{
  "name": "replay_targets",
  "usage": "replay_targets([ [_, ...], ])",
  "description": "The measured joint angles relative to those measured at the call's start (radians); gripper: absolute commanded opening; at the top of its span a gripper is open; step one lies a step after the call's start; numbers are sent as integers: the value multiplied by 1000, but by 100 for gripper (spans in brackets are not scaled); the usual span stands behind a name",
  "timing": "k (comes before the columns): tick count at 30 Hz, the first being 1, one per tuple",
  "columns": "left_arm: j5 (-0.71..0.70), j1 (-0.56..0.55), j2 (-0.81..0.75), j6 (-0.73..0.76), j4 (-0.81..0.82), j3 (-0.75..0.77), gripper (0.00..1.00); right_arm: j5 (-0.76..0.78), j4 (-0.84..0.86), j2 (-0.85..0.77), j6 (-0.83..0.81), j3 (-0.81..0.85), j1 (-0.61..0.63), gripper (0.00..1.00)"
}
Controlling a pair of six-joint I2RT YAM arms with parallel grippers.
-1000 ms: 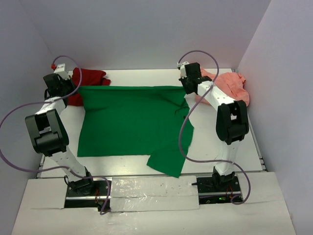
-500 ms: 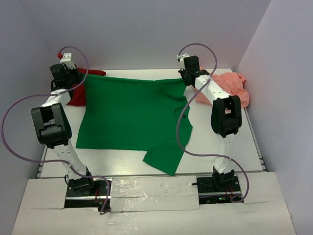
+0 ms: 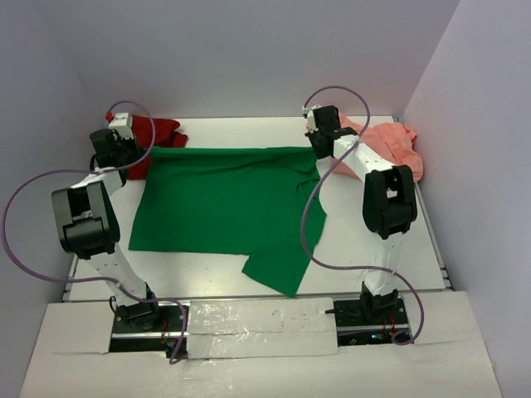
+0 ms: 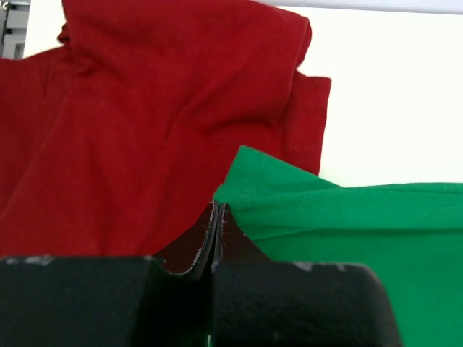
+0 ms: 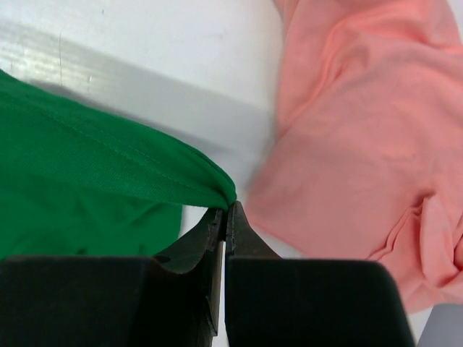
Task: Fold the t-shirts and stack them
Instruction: Fold the tshirt
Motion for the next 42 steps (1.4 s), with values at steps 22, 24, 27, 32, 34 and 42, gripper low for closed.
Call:
replay_targets([
  [22,67,47,-237,7,15,-284,0,-60,-97,-243,43,-174,0,0],
  [24,71,55,-237,7,16,-300,0,-78,-122,-247,53,-174,0,0],
  [27,81,68,-238,7,12,-320,0,-99,-152,-250,60,-177,0,0],
  [32,107,92,-268,13,-8,-347,0,-121,-192,-258,73,-188,0,0],
  [34,118,97,-288,19,-14,-352,0,-128,-206,-262,79,-188,0,0],
  [42,150,108,-320,32,-50,-363,23,-148,-259,-303,94,-188,6,8],
])
